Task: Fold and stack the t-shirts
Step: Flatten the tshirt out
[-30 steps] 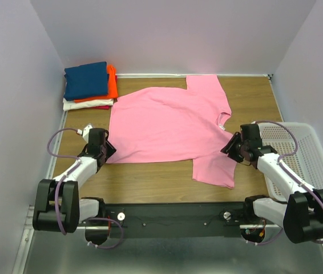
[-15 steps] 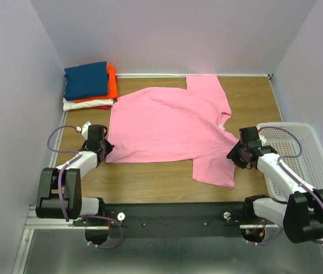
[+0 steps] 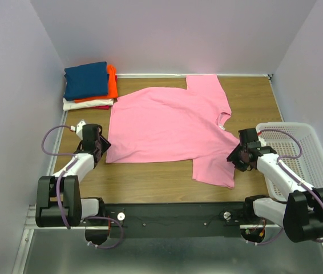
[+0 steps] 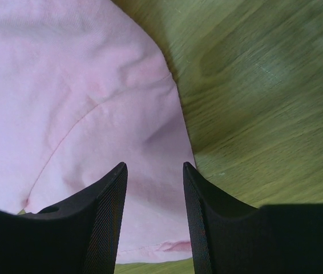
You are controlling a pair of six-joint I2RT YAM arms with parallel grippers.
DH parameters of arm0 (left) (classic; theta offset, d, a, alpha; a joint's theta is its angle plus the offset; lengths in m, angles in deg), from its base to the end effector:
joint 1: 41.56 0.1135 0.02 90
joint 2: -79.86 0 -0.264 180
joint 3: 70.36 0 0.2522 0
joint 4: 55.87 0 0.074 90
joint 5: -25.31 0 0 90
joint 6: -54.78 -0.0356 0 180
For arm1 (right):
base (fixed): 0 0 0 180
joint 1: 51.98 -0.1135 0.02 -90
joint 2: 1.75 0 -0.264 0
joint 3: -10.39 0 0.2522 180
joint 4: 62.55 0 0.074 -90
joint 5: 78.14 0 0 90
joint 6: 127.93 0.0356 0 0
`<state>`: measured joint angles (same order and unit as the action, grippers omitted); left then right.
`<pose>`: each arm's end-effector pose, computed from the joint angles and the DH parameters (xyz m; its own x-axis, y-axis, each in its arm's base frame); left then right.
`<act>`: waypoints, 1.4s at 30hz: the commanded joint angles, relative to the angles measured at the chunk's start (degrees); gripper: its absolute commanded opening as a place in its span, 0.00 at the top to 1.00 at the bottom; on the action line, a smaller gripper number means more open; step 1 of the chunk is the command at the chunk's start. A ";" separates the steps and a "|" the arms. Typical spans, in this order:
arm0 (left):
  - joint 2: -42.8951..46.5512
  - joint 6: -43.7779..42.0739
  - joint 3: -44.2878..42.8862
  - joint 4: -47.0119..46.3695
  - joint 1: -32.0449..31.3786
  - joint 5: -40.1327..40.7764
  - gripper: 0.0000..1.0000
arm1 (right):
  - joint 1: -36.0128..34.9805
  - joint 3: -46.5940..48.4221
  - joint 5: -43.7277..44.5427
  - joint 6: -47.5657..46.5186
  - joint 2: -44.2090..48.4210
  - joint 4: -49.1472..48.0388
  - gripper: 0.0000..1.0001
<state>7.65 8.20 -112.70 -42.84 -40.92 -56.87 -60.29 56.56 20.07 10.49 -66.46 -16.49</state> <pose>0.2380 0.0075 0.1649 -0.4183 -0.6857 -0.5957 -0.5483 0.7135 -0.4362 0.1919 0.0229 0.1733 -0.6549 0.6526 -0.3812 0.6139 0.7535 0.2352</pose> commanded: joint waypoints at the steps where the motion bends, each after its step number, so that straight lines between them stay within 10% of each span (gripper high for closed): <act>1: -0.56 0.70 0.54 0.64 -2.99 1.24 0.56 | -0.30 0.47 2.51 0.36 -1.12 1.19 0.49; 7: -5.66 0.70 -2.00 0.47 -5.12 2.20 0.58 | -0.38 0.56 3.48 0.35 -1.12 1.02 0.49; 20: -5.59 0.53 -5.43 4.24 -5.39 5.63 1.00 | -0.30 0.21 3.22 0.18 -0.59 0.93 0.49; 34: -1.10 -1.05 -5.52 4.95 1.02 3.61 0.99 | -0.38 -0.23 0.41 0.09 1.42 1.28 0.49; 38: 1.01 -0.79 -5.18 5.30 1.20 1.34 0.62 | -0.30 -0.94 -1.61 0.18 2.74 2.33 0.49; 42: 5.92 0.52 -3.33 6.35 1.11 1.50 0.58 | -0.38 -2.95 -4.16 0.88 4.67 3.13 0.49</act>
<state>9.44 7.90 -117.51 -37.95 -40.06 -55.01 -60.29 55.99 18.87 10.51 -63.84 -15.64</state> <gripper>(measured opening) 0.416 0.510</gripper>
